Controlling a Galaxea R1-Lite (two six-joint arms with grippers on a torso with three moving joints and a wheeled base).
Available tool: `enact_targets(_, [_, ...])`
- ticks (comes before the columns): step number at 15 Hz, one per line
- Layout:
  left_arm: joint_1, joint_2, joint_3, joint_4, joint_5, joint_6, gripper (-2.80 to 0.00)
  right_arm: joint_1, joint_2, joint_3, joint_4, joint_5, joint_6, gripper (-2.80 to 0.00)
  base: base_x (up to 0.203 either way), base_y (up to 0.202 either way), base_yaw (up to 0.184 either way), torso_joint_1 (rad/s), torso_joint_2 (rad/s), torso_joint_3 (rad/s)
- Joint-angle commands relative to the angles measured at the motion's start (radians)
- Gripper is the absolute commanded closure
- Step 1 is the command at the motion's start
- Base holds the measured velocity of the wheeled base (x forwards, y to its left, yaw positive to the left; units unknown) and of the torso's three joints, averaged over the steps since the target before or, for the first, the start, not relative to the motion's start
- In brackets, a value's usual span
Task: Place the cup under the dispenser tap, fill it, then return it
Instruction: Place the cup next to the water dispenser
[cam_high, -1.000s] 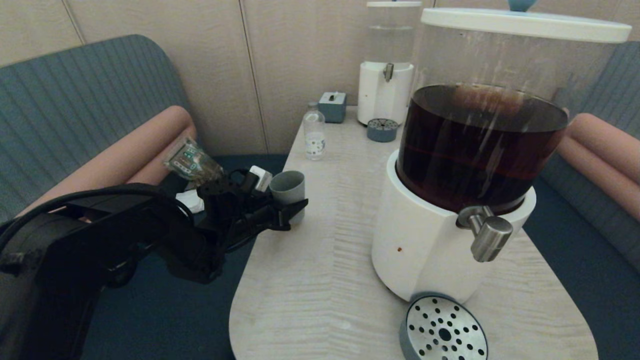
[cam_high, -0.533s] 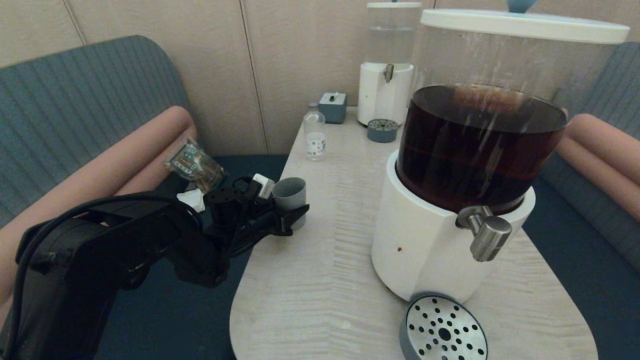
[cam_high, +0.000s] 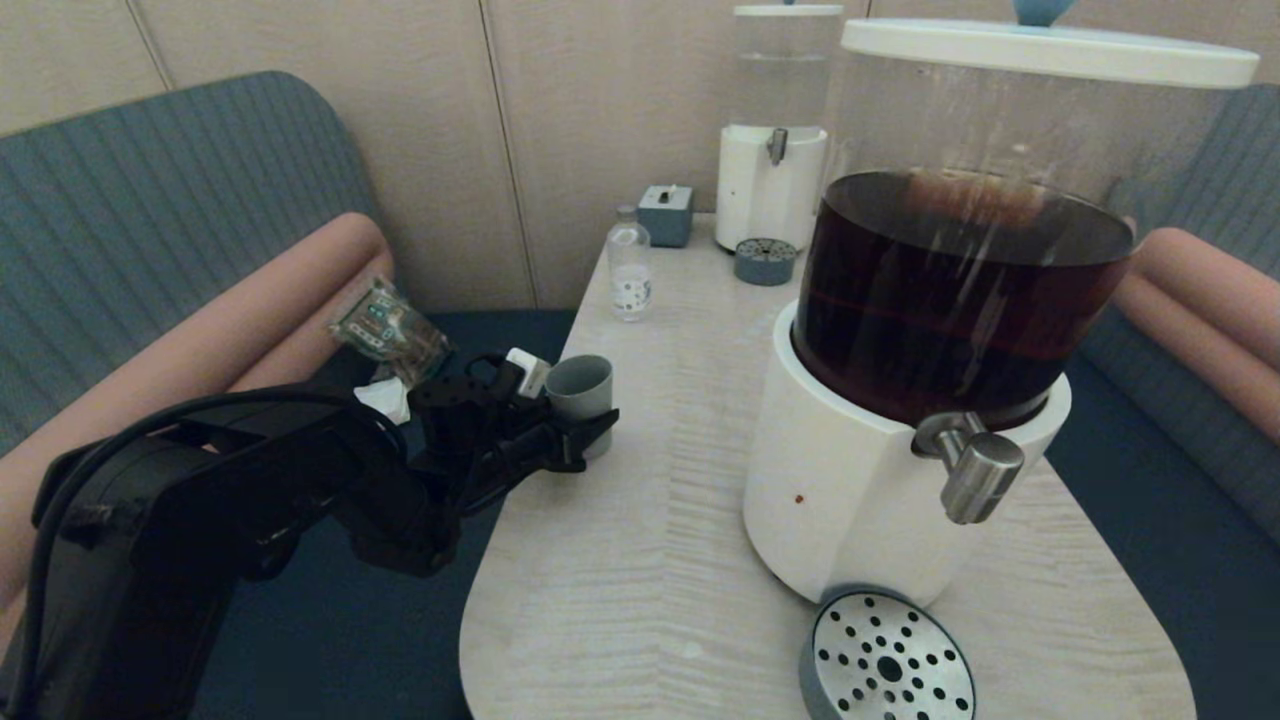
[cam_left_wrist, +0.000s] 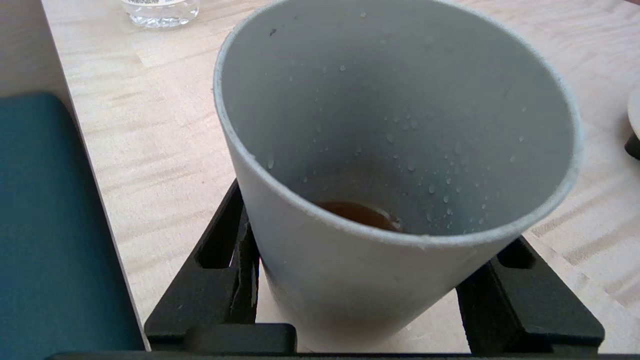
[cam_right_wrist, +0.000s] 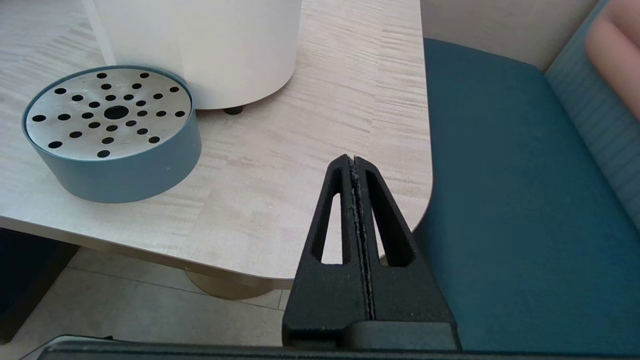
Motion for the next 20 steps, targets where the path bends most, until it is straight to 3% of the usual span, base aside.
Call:
enact_targets(1, [-0.001,0.003,0.001,-0.005,-0.004,-0.001,-2.80,0.000,-0.003,0.009,0.000,0.001,-0.001,0.00,0.000,0.000,0.000,0.000,0.00,0.000])
enact_targets(11, [-0.004,-0.036,0.051,-0.035,-0.004,-0.004,-2.80,0.000,-0.003,0.009,0.000,0.001,-0.001,0.00,0.000,0.000,0.000,0.000,0.00,0.000])
enact_targets(20, [-0.001,-0.266,0.406,-0.109,-0.001,-0.004,-2.80,0.000,-0.003,0.009,0.000,0.002,-0.001,0.00,0.000,0.000,0.000,0.000,0.00,0.000])
